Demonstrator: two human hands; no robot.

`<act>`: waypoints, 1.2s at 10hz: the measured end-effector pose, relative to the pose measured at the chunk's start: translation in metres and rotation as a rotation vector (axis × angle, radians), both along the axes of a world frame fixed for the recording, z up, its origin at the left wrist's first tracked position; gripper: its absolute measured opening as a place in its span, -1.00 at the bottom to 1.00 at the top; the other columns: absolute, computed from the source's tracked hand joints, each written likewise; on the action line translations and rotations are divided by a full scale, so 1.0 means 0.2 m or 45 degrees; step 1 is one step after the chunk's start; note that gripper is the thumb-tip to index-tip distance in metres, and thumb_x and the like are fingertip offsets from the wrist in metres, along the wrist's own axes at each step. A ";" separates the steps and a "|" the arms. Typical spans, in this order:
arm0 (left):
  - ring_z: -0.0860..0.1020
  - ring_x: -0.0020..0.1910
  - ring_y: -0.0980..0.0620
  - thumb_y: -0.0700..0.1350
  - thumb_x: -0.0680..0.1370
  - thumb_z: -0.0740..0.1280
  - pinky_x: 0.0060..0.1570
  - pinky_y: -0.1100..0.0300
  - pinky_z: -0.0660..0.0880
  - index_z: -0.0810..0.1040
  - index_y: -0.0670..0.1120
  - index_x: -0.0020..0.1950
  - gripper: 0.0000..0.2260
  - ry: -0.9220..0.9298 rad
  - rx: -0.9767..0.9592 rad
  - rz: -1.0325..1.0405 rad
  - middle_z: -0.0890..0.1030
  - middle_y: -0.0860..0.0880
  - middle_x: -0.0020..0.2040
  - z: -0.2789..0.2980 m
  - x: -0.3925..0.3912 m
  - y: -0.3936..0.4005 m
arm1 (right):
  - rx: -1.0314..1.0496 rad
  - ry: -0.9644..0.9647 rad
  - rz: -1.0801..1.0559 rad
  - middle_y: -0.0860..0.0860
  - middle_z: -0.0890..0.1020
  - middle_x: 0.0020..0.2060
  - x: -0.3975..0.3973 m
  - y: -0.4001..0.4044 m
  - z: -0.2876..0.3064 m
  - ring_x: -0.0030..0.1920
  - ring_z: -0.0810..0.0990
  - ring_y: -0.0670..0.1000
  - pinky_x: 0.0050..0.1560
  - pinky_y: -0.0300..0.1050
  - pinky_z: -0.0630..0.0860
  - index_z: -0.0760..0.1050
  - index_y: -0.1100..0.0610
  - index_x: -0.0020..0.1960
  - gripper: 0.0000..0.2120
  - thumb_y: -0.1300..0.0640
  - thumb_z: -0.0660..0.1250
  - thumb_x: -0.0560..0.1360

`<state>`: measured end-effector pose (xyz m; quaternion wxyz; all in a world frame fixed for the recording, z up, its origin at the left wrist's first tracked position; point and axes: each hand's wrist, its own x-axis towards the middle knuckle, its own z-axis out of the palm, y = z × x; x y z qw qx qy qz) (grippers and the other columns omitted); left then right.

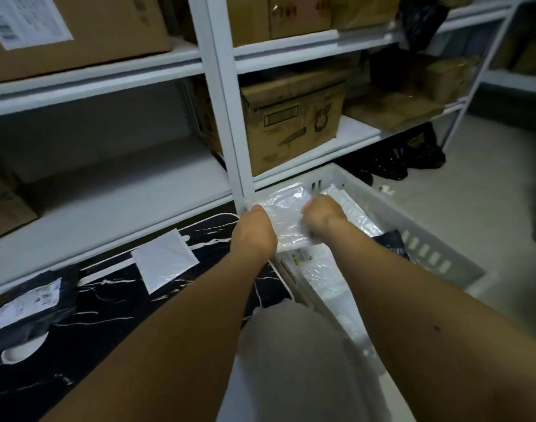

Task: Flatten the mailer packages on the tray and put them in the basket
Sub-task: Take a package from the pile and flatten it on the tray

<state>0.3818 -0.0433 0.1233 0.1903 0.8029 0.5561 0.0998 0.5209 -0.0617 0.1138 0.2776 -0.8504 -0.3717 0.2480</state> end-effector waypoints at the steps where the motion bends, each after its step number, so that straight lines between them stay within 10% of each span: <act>1: 0.53 0.09 -0.13 -0.32 0.53 0.23 0.02 0.09 0.47 0.44 -0.19 0.24 -0.72 0.066 -0.052 -0.118 0.53 -0.17 0.14 -0.07 0.17 -0.01 | -0.027 0.025 -0.118 0.18 0.59 0.16 0.18 -0.07 -0.12 0.18 0.56 0.19 0.13 -0.02 0.49 0.53 0.21 0.24 -0.71 0.21 0.19 0.57; 7: 0.45 0.30 -0.11 -0.16 0.64 0.14 0.23 0.12 0.38 0.48 -0.20 0.33 -0.69 0.830 -0.512 -0.784 0.48 -0.15 0.32 -0.59 0.57 0.17 | -0.263 0.226 -0.161 0.10 0.61 0.04 0.43 -0.16 -0.85 0.08 0.56 0.16 0.16 0.11 0.51 0.51 0.08 -0.08 -0.87 0.22 0.19 0.49; 8: 0.51 0.13 -0.13 -0.21 0.60 0.16 0.16 0.07 0.46 0.49 -0.23 0.27 -0.72 0.999 -0.419 -0.897 0.53 -0.17 0.16 -0.61 0.57 0.16 | -0.411 -0.084 -0.047 0.07 0.44 0.25 0.38 -0.15 -0.90 0.28 0.38 0.16 0.28 0.16 0.38 0.50 -0.07 0.08 -0.85 0.07 0.22 0.55; 9: 0.41 0.17 -0.12 -0.13 0.55 0.23 0.17 -0.05 0.40 0.45 -0.09 0.33 -0.67 1.092 -0.215 -0.926 0.44 -0.14 0.18 -0.63 0.54 0.19 | -0.328 -0.492 0.075 0.09 0.23 0.42 0.30 -0.15 -0.91 0.43 0.19 0.16 0.36 0.24 0.24 0.38 -0.07 0.31 -0.67 -0.08 0.19 0.57; 12: 0.05 0.52 -0.14 0.13 0.54 0.27 0.41 -0.26 0.01 0.14 0.09 0.54 -0.39 1.162 -0.016 -1.022 0.19 -0.04 0.53 -0.72 0.49 0.23 | -0.757 -0.614 0.449 0.13 -0.35 0.52 0.16 -0.14 -1.10 0.50 -0.24 0.38 0.36 0.50 -0.11 -0.43 -0.17 0.50 -0.11 -0.57 -0.15 0.38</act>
